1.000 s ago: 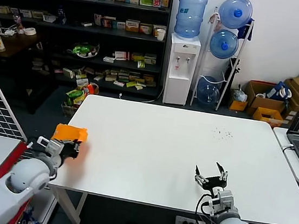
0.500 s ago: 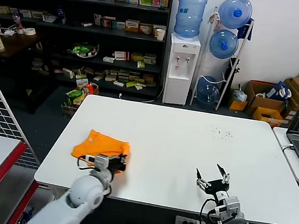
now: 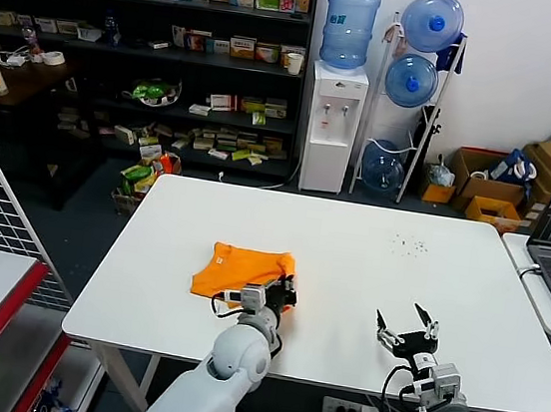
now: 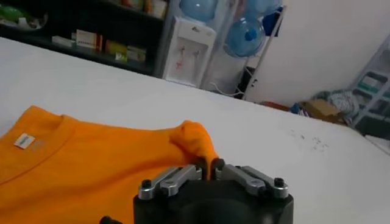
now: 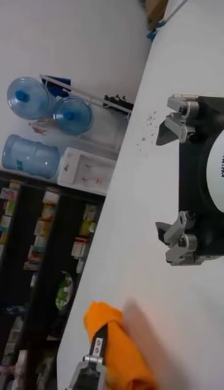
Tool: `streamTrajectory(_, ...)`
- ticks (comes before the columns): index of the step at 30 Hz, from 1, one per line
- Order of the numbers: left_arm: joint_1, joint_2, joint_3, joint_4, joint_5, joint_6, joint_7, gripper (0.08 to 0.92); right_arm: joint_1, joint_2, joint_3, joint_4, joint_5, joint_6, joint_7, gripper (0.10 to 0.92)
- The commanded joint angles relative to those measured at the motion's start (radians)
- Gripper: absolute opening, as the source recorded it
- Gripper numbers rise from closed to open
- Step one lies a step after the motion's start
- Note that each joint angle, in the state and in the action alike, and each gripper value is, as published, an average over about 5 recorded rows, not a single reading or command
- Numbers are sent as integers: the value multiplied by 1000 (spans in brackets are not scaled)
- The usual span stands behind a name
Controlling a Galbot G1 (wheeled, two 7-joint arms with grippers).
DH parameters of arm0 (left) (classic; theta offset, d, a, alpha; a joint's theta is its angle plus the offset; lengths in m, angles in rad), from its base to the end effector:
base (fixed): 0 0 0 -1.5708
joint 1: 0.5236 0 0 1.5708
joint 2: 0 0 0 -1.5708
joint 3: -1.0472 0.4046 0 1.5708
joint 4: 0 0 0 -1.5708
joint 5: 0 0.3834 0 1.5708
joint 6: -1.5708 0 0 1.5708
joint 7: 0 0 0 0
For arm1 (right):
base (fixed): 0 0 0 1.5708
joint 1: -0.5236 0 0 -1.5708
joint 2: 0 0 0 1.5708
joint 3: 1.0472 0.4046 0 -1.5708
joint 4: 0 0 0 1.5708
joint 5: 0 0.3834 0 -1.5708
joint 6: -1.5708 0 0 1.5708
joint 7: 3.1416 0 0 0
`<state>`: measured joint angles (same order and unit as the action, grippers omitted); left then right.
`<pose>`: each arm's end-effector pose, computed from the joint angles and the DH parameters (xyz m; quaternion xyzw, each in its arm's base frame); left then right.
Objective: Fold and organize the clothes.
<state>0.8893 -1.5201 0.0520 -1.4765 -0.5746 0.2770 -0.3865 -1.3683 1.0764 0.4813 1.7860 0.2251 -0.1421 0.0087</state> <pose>0.3871 -0.1852 -0.3947 -0.1185 -0.9598 0.1356 0.2153 0.2631 -0.1392 -0.3948 0.0647 -0.9807 0.1261 0.1350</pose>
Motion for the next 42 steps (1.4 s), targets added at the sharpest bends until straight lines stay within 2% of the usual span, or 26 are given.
streamTrajectory(1,-15,-138,-3,131,-44,-331,39,201,9,6,17,-17,7,9,-8,823)
streamTrajectory(4,15,-135,10,79,-20,-367,83,287,22,15,16,-28,4,7,-7,823)
streamTrajectory(6,44,-108,19,35,17,-373,122,348,31,25,17,-36,-3,8,-8,823)
streamTrajectory(10,125,28,7,-51,156,-404,200,461,42,54,33,-45,-13,11,-20,823)
streamTrajectory(14,218,157,-50,-90,319,-493,243,573,49,109,88,-49,-26,-4,-64,823)
streamTrajectory(17,281,220,-113,-102,435,-554,257,660,58,164,157,-48,-55,-31,-133,823)
streamTrajectory(20,326,251,-184,-114,532,-556,272,745,65,213,218,-41,-88,-44,-196,823)
streamTrajectory(22,347,255,-228,-126,565,-524,280,791,66,239,245,-34,-103,-41,-221,823)
streamTrajectory(25,368,243,-288,-142,579,-487,290,818,59,264,274,-20,-125,-36,-245,823)
streamTrajectory(36,427,158,-499,-172,703,-473,368,823,34,339,307,-5,-150,10,-259,823)
streamTrajectory(42,457,148,-525,-215,685,-456,404,823,26,378,309,3,-169,20,-266,823)
